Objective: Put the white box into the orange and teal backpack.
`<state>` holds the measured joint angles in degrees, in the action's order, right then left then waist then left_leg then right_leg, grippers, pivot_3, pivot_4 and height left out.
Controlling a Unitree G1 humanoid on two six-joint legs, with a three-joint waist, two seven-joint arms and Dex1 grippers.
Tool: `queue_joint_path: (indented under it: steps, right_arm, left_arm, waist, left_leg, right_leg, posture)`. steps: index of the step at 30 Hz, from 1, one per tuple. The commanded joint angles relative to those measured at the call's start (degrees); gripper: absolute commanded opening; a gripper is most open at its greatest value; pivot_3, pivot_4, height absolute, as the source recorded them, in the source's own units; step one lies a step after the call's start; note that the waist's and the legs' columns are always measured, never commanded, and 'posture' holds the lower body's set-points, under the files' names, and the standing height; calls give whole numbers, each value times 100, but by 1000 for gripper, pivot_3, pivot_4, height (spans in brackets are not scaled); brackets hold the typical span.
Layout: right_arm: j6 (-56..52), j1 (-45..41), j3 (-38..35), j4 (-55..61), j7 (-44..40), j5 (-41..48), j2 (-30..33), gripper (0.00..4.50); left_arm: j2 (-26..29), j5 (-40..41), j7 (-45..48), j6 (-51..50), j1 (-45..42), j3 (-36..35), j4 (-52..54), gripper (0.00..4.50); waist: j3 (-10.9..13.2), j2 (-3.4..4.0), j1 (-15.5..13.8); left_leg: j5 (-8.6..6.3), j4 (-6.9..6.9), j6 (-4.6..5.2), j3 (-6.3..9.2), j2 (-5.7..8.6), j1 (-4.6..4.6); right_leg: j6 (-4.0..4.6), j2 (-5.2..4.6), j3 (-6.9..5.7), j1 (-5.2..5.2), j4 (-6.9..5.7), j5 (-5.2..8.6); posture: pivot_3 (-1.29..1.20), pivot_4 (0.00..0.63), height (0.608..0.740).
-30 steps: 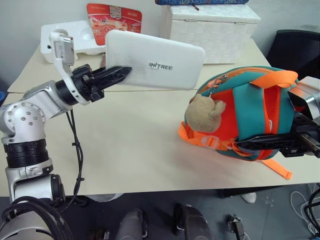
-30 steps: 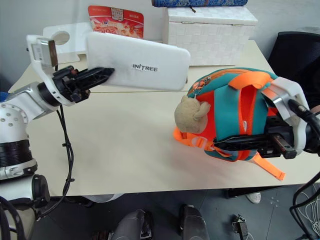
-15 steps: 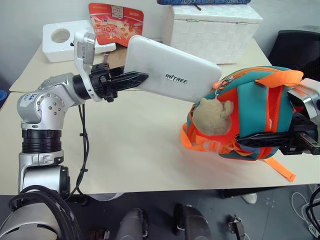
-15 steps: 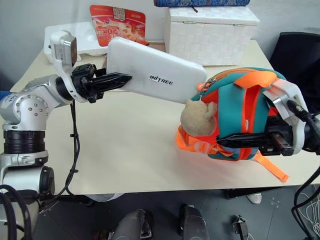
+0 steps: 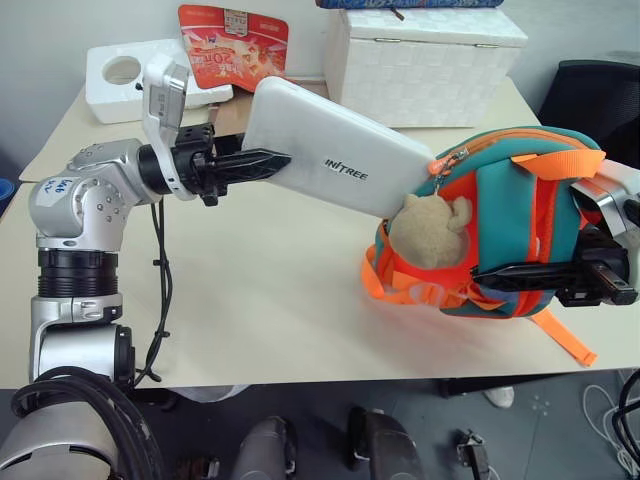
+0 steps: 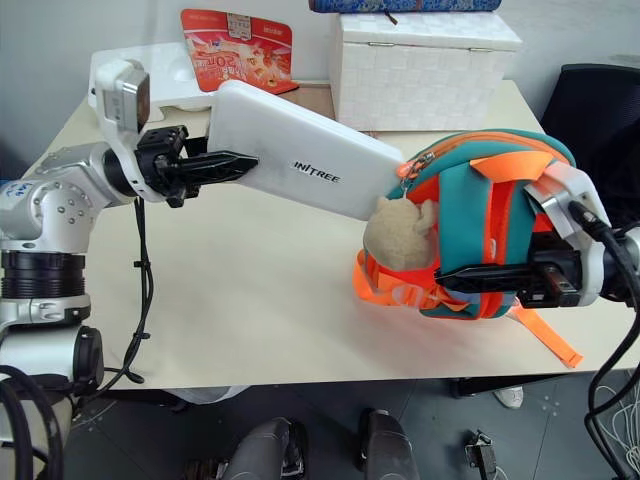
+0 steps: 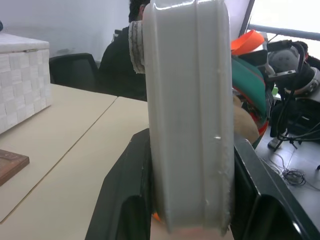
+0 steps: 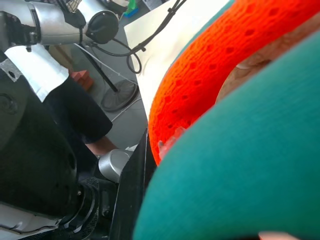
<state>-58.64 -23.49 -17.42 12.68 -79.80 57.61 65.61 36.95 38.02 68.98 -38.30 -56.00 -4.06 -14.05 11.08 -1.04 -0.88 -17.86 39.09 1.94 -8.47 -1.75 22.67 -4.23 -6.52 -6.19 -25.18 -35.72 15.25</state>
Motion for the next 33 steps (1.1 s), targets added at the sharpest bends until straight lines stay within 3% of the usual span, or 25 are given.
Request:
queue_joint_path:
  steps: [1, 9, 17, 23, 30, 33]
  right_arm:
    - [93, -88, -109, -46, -113, -20, 198, 54]
    - [255, -212, 194, -39, -135, -203, 107, 54]
    - [301, -293, 263, -67, -110, -221, 121, 54]
    - [294, -314, 296, -4, -28, -234, 108, 54]
    - [293, -381, 353, 63, 14, -230, 116, 54]
    - [322, -355, 358, 106, 19, -245, 93, 54]
  left_arm:
    - [-197, -371, 147, 593, -29, 278, 107, 1441]
    - [-557, -787, 457, 1093, -445, 544, -339, 1441]
    - [-205, -1237, 1249, 1295, -390, 838, -731, 1441]
    - [-313, -1175, 1263, 1125, -279, 826, -544, 1441]
    - [-189, -1790, 1371, 1936, -451, 994, -1056, 1441]
    - [-469, -1667, 1346, 1809, -562, 984, -1033, 1441]
  waist:
    - [0, 0, -31]
    - [0, 0, -65]
    - [0, 0, -37]
    - [0, 0, -39]
    - [0, 0, -43]
    - [0, 0, -42]
  left_leg:
    - [1, 0, 1, 0, 1, 0]
    - [3, 10, 12, 8, 7, 11]
    - [3, 10, 13, 5, 5, 16]
    - [3, 11, 14, 5, 5, 22]
    - [4, 16, 14, 5, 6, 30]
    - [4, 16, 15, 6, 6, 31]
  right_leg:
    - [-1, 0, 0, 0, 0, 0]
    - [-8, -3, -1, 1, 3, -4]
    - [-10, 0, -21, -8, 3, -6]
    - [-10, -1, -21, -13, 1, -6]
    - [-10, 0, -24, -19, -4, -6]
    - [-10, 0, -26, -20, -4, -6]
  posture:
    - [0, 150, 740]
    - [0, 150, 740]
    - [0, 150, 740]
    - [0, 150, 740]
    - [0, 150, 740]
    - [0, 150, 740]
